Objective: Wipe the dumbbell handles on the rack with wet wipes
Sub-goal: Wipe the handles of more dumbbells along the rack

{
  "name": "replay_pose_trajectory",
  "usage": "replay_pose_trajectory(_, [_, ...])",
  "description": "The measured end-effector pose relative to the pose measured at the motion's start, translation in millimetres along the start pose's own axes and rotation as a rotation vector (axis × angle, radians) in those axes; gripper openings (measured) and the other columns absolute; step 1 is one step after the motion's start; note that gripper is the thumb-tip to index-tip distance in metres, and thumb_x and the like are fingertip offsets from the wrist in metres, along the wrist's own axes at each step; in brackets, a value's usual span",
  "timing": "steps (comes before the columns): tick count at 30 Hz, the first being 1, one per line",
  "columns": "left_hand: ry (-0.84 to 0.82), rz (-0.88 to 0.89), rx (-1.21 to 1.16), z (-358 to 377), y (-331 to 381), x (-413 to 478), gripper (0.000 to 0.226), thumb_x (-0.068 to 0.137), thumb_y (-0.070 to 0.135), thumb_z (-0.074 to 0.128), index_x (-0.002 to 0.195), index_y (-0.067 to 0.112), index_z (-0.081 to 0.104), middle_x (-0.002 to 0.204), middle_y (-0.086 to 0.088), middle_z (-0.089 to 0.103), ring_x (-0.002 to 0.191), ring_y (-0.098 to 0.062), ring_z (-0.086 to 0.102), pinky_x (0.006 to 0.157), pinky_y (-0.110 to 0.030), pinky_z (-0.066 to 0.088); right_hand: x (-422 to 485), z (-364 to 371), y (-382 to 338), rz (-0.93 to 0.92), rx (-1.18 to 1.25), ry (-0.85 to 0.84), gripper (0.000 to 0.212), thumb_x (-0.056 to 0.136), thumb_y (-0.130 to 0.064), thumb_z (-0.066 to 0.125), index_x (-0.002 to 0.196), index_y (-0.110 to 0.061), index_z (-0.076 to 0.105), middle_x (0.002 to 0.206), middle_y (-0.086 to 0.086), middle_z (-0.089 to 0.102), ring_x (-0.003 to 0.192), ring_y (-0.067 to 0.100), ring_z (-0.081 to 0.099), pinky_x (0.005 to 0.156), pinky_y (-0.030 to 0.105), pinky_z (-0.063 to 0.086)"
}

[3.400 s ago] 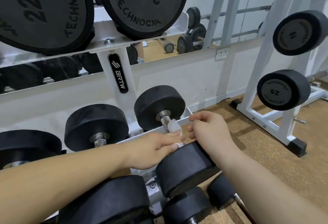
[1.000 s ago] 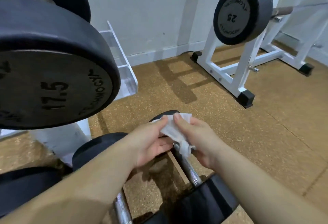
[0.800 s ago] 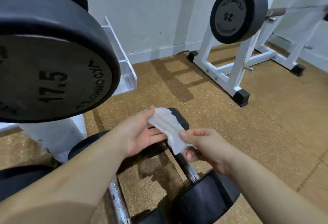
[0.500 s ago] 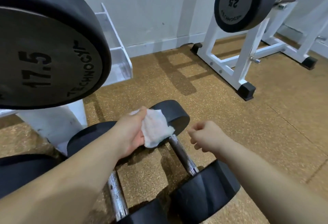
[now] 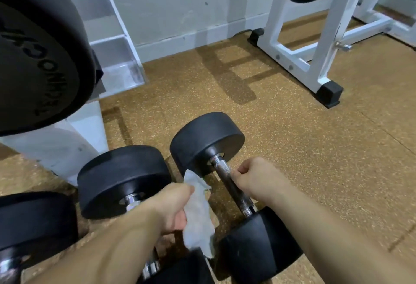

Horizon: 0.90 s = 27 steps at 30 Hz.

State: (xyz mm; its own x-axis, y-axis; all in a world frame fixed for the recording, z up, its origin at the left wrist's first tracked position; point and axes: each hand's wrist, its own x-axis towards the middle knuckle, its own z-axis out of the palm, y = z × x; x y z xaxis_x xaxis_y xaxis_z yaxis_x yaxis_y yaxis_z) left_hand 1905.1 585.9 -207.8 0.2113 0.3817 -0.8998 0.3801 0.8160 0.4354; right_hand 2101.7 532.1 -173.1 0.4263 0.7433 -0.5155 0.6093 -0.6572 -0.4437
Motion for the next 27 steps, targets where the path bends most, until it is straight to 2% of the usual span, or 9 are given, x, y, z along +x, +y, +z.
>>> replay_pose_trajectory(3, [-0.084, 0.0, -0.223, 25, 1, 16, 0.035, 0.108, 0.024, 0.041, 0.134, 0.007, 0.055, 0.119, -0.024, 0.072, 0.108, -0.039, 0.07, 0.091, -0.058, 0.057, 4, 0, 1, -0.008, 0.014, 0.001, 0.019, 0.078, -0.041, 0.062, 0.077, -0.025, 0.072, 0.063, -0.009, 0.07, 0.077, 0.018, 0.071, 0.089, 0.039, 0.059])
replay_pose_trajectory(6, [-0.261, 0.02, -0.43, 60, 6, 17, 0.046, 0.109, 0.035, 0.03, 0.13, 0.01, 0.062, 0.123, -0.024, 0.071, 0.113, -0.042, 0.068, 0.105, -0.064, 0.046, 6, -2, 3, 0.006, 0.033, -0.016, 0.015, 0.074, -0.026, 0.058, 0.076, -0.023, 0.072, 0.054, -0.008, 0.069, 0.064, 0.014, 0.07, 0.079, 0.035, 0.061])
replay_pose_trajectory(9, [-0.261, 0.015, -0.59, 79, 8, 19, 0.06, 0.108, 0.049, 0.024, 0.128, 0.011, 0.065, 0.121, -0.024, 0.072, 0.113, -0.042, 0.069, 0.108, -0.066, 0.041, 9, -3, 8, 0.003, 0.06, 0.005, 0.017, 0.07, -0.026, 0.053, 0.073, -0.021, 0.07, 0.059, -0.001, 0.071, 0.069, 0.023, 0.072, 0.075, 0.036, 0.062])
replay_pose_trajectory(11, [-0.214, 0.019, -0.665, 84, 12, 21, 0.065, 0.107, 0.053, 0.022, 0.115, 0.011, 0.071, 0.112, -0.021, 0.075, 0.105, -0.039, 0.07, 0.106, -0.062, 0.043, 10, -2, 10, -0.005, 0.06, 0.022, 0.02, 0.072, -0.029, 0.054, 0.075, -0.016, 0.069, 0.064, 0.003, 0.072, 0.072, 0.026, 0.072, 0.075, 0.039, 0.062])
replay_pose_trajectory(13, [-0.172, 0.023, -0.706, 87, 22, 23, 0.068, 0.107, 0.054, 0.022, 0.12, 0.011, 0.073, 0.112, -0.02, 0.076, 0.101, -0.038, 0.07, 0.103, -0.059, 0.047, 12, -2, 12, -0.007, 0.067, 0.031, 0.021, 0.078, -0.03, 0.055, 0.076, -0.013, 0.068, 0.064, 0.003, 0.073, 0.071, 0.026, 0.072, 0.077, 0.038, 0.061])
replay_pose_trajectory(16, [-0.11, 0.068, -0.75, 86, 34, 24, 0.06, 0.107, 0.039, 0.025, 0.135, 0.004, 0.065, 0.116, -0.02, 0.072, 0.088, -0.035, 0.068, 0.08, -0.047, 0.053, 13, -3, 13, 0.007, 0.084, 0.033, 0.022, 0.076, -0.031, 0.054, 0.077, -0.014, 0.069, 0.061, 0.002, 0.072, 0.07, 0.026, 0.072, 0.079, 0.038, 0.061])
replay_pose_trajectory(19, [-0.097, 0.128, -0.753, 93, 28, 27, 0.058, 0.107, 0.042, 0.031, 0.134, 0.002, 0.064, 0.133, -0.024, 0.066, 0.104, -0.037, 0.066, 0.093, -0.051, 0.052, 12, -3, 11, 0.011, 0.104, 0.053, 0.023, 0.074, -0.031, 0.051, 0.076, -0.016, 0.068, 0.061, 0.001, 0.072, 0.07, 0.026, 0.072, 0.079, 0.037, 0.061])
replay_pose_trajectory(22, [-0.165, 0.128, -0.722, 106, 3, 24, 0.064, 0.11, 0.049, 0.025, 0.132, 0.004, 0.065, 0.126, -0.026, 0.069, 0.119, -0.036, 0.066, 0.113, -0.059, 0.042, 10, -3, 9, 0.007, 0.115, 0.07, 0.025, 0.07, -0.032, 0.048, 0.073, -0.017, 0.067, 0.06, 0.001, 0.071, 0.069, 0.026, 0.071, 0.077, 0.038, 0.062])
replay_pose_trajectory(27, [-0.247, 0.095, -0.799, 91, 9, 21, 0.069, 0.109, 0.049, 0.018, 0.132, 0.002, 0.062, 0.121, -0.031, 0.069, 0.111, -0.045, 0.068, 0.102, -0.056, 0.048, 6, -1, 8, 0.015, 0.185, 0.105, 0.03, 0.069, -0.037, 0.044, 0.077, -0.02, 0.068, 0.065, 0.001, 0.072, 0.075, 0.029, 0.071, 0.081, 0.041, 0.061])
